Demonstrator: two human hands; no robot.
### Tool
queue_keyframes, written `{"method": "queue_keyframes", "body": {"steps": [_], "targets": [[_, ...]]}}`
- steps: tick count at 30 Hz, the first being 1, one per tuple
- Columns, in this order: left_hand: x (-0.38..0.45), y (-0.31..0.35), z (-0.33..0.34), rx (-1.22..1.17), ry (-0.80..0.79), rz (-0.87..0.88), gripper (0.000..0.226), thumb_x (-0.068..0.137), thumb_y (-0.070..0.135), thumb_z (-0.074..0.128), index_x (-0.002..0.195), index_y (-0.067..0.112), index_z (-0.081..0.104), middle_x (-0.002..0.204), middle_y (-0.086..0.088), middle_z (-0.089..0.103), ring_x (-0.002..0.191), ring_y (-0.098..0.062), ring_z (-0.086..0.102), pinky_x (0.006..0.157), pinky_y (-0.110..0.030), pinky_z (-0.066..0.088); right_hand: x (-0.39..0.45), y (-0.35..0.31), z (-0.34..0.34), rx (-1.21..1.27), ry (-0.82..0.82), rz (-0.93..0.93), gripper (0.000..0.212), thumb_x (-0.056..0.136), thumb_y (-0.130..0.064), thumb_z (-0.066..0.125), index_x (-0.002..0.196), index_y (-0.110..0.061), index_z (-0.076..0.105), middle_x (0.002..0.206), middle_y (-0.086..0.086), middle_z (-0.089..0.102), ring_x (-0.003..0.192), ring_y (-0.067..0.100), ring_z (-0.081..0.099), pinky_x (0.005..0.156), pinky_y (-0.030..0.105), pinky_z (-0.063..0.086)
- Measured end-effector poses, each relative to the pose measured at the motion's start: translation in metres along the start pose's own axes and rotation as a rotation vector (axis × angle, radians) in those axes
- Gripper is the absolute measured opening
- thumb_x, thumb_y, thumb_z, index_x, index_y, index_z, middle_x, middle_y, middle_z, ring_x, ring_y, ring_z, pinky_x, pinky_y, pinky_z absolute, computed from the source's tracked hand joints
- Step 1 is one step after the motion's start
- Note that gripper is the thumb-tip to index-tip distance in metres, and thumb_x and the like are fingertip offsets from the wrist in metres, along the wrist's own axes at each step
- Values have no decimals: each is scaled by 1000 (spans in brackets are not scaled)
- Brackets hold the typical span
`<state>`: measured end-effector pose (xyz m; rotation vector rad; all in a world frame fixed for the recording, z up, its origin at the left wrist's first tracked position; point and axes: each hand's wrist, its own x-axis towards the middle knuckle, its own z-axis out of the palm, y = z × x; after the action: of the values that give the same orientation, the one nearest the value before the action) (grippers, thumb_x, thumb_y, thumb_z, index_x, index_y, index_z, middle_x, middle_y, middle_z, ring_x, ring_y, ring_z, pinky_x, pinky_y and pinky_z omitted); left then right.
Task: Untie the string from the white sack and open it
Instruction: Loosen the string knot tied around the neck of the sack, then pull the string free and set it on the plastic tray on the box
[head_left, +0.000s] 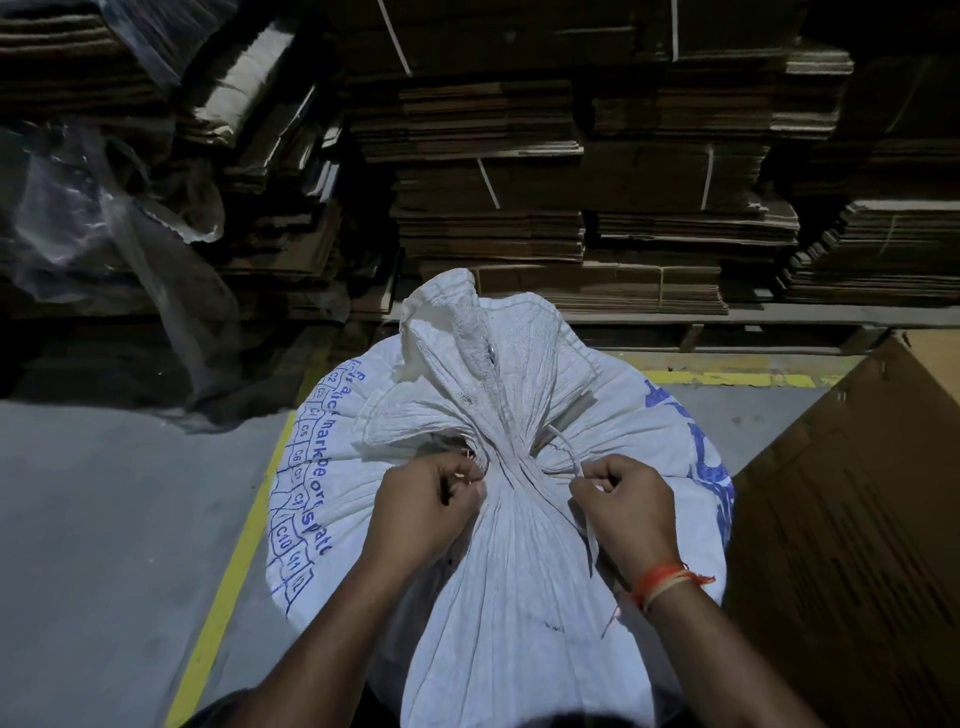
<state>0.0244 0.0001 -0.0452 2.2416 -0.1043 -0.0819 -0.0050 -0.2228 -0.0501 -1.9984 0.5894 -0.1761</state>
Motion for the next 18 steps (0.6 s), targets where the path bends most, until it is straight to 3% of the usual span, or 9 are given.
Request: {"method": "queue_keyframes", "body": {"steps": [4, 6, 10, 13, 16, 18], "targets": [[-23, 12, -6, 82, 136, 77, 2, 88, 33, 77, 89, 32, 78, 58, 11, 67, 58, -2, 62, 53, -17, 39, -18, 5, -23, 37, 1, 22, 13, 78, -8, 72, 68, -16, 76, 61, -1, 74, 58, 16, 71, 64, 37, 61], [-31, 25, -4, 100, 185, 137, 2, 89, 30, 76, 90, 32, 78, 58, 14, 66, 59, -1, 61, 55, -14, 41, -29, 10, -34, 51, 3, 20, 16, 80, -5, 72, 69, -15, 77, 62, -1, 75, 54, 12, 70, 60, 34, 59], [-34, 57, 7, 206, 245, 353, 6, 89, 27, 73, 92, 28, 77, 72, 11, 73, 71, -12, 64, 65, -29, 50, -47, 16, -54, 83, 26, 34, 15, 83, -3, 73, 72, -13, 78, 62, 1, 75, 51, 10, 67, 52, 21, 52], [-20, 75, 20, 276, 134, 452, 17, 89, 25, 71, 105, 27, 77, 86, 8, 76, 85, -20, 65, 75, -31, 50, -56, 24, -73, 71, 54, 38, 14, 81, -4, 76, 72, -14, 80, 65, -4, 77, 55, 3, 67, 56, 15, 52], [-1, 85, 40, 373, -51, 512, 33, 89, 19, 71, 120, 29, 73, 112, 4, 74, 103, -24, 65, 86, -32, 51, -64, 33, -87, 51, 73, 54, 8, 79, -9, 79, 79, -16, 83, 79, -9, 80, 81, 11, 75, 78, 29, 59], [8, 89, 54, 416, -145, 526, 38, 90, 19, 72, 127, 29, 72, 125, 4, 69, 111, -23, 66, 88, -32, 54, -73, 35, -94, 38, 78, 57, 9, 78, -11, 79, 84, -15, 84, 85, -9, 80, 86, 12, 74, 81, 27, 55]]}}
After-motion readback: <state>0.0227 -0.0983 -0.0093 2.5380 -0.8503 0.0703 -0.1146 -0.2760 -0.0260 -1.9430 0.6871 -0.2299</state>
